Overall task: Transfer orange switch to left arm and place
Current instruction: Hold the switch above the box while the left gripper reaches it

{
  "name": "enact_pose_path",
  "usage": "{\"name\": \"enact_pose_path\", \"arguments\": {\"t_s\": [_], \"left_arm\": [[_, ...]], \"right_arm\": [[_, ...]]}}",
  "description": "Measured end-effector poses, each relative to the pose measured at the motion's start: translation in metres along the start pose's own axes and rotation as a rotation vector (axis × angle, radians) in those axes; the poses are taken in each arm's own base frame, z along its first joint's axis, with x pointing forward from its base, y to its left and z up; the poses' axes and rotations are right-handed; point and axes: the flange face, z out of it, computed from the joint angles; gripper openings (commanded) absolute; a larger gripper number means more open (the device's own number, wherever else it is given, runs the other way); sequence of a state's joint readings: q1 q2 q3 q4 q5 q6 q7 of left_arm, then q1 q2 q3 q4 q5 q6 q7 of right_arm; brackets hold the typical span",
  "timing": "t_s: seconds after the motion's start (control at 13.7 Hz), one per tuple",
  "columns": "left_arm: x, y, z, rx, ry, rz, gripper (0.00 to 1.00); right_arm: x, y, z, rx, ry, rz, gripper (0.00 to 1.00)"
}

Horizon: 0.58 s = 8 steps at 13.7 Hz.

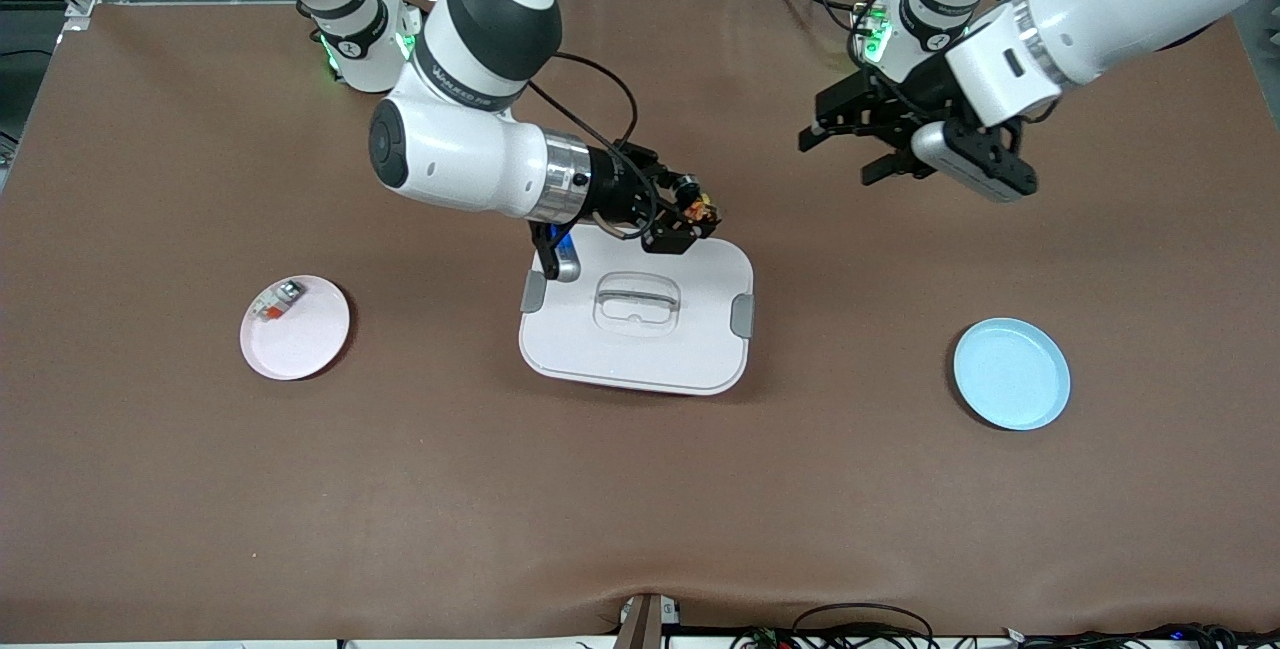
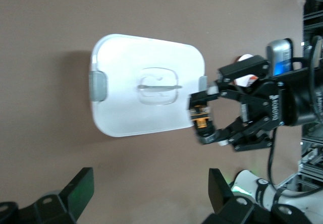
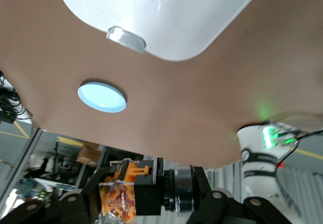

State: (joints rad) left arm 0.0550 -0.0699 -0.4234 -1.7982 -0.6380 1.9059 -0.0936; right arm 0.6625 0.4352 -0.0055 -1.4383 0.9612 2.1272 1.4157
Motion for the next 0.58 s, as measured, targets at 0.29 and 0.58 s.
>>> {"name": "enact_pose_path", "arguments": {"t_s": [0.29,0.58], "left_arm": [[-0.007,0.008,0.038,-0.05,0.005,-0.02,1.0],[-0.004,0.016,0.059,-0.088,0.016,-0.028,0.86]], "right_arm": [[0.0,-0.003,-0.001,0.021,-0.043,0.045,0.11],[0.003,-0.004,0.002,0.021,-0.046,0.051,0.11]]}}
